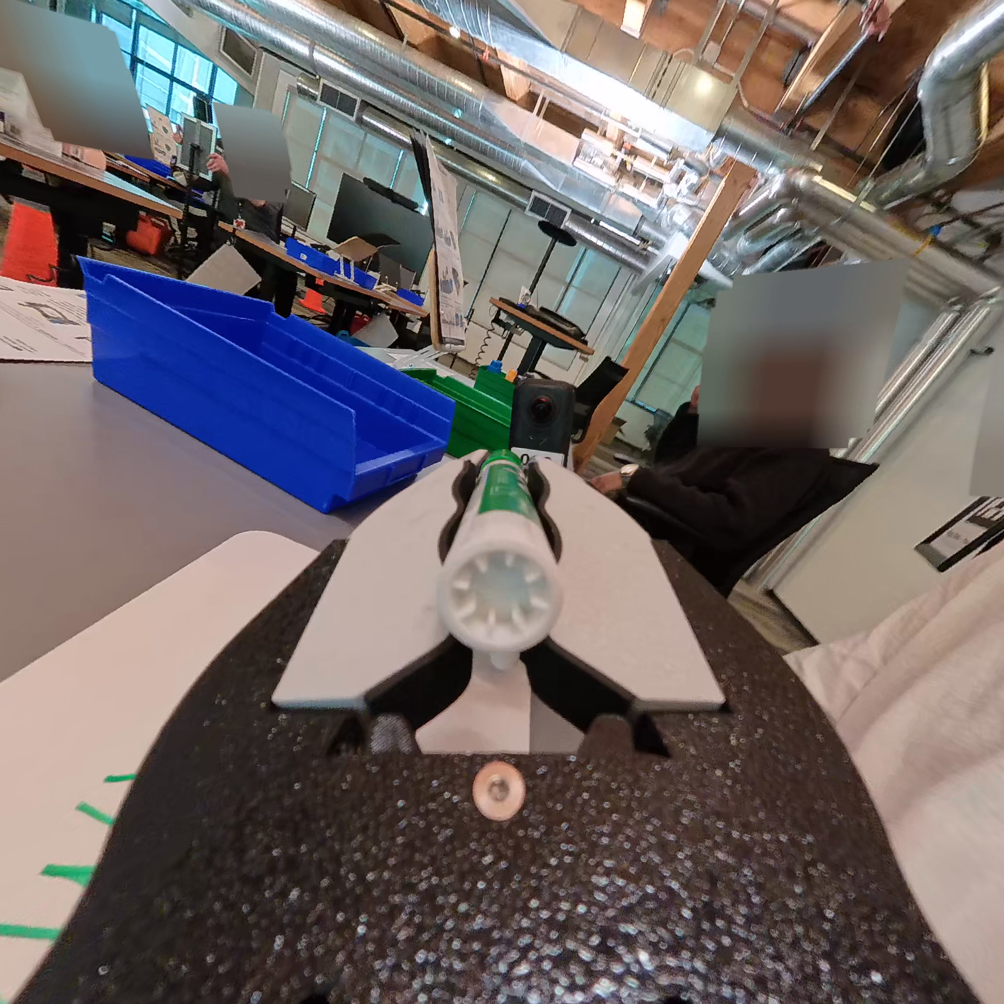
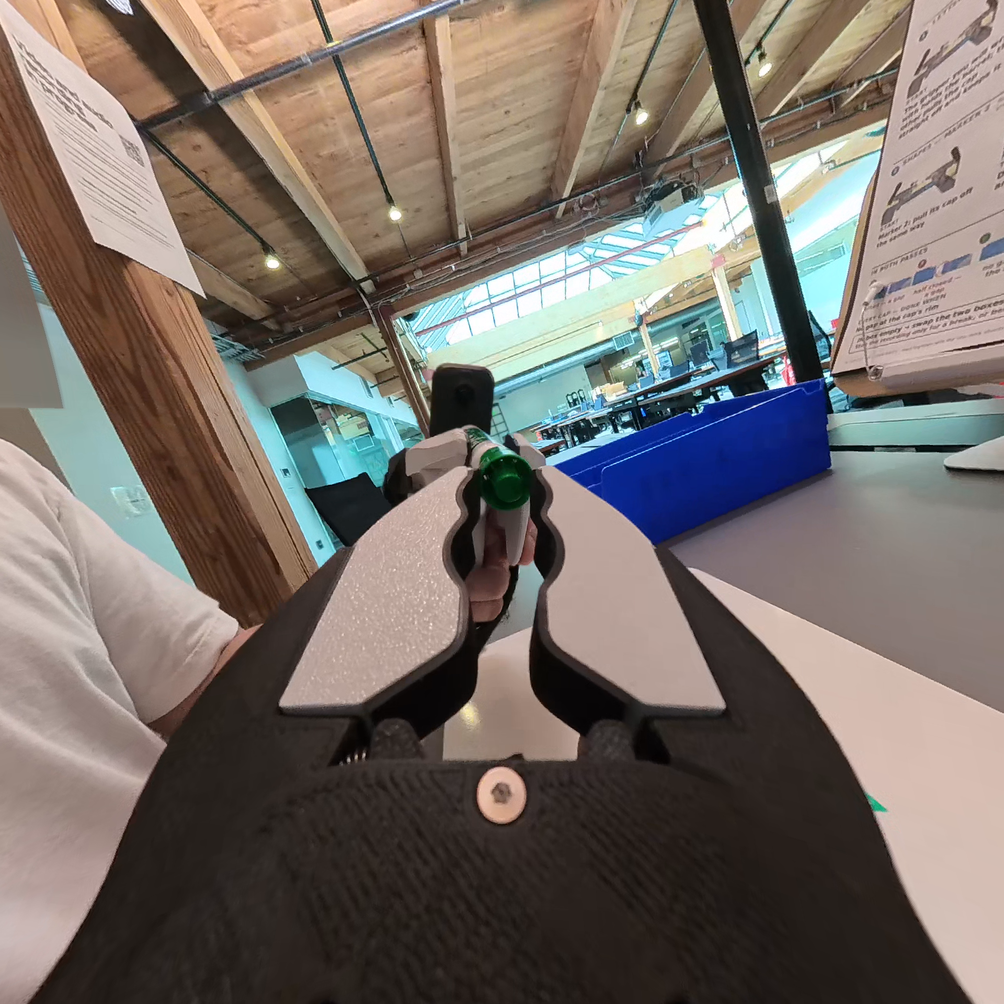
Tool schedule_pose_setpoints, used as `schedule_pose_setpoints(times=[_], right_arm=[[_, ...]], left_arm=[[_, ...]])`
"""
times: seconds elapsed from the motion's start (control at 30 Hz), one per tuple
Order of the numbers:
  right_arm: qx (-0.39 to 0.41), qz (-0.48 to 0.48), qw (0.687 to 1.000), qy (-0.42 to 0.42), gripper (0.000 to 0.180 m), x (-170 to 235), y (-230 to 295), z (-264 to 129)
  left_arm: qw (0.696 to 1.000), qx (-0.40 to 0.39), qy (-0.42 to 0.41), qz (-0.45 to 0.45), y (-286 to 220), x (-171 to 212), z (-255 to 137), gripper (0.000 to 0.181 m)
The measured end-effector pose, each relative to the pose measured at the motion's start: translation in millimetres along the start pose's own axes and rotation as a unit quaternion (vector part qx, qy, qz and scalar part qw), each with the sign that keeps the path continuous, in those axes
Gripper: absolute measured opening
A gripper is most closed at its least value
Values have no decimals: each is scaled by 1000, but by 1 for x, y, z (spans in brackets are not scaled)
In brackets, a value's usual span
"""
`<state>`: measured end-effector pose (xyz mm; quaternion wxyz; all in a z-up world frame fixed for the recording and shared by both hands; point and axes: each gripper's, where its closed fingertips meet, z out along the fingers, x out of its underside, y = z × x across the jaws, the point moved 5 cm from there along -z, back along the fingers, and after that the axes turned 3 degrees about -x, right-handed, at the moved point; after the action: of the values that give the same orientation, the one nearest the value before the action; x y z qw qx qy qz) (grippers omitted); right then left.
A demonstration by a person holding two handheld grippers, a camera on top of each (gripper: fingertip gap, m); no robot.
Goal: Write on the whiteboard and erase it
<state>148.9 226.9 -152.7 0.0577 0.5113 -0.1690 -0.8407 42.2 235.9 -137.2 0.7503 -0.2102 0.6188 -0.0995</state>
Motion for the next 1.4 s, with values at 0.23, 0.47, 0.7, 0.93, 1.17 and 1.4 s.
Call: schedule_pose_setpoints(times=[0.23,0.47,0.7,0.93,1.17,1.4], right_arm=[[20,-53,975,217,20,60,10,44],[116,-27,983,136,19,24,-20,3],[138,-56,979,139,19,10,-25,-17],[135,-77,974,163,19,14,-24,-13],[178,-79,970,146,19,-3,-31,-36],[188,-85,970,132,19,-12,-32,-48]], left_arm=[[978,-2,157,137,-19,9,20,19],[987,-91,41,122,16,-40,3,19],[994,-64,6,92,20,-23,11,18],[998,-39,-15,39,22,-17,6,18],[948,-123,146,255,32,7,-4,18],[859,-137,221,441,31,19,-11,18]])
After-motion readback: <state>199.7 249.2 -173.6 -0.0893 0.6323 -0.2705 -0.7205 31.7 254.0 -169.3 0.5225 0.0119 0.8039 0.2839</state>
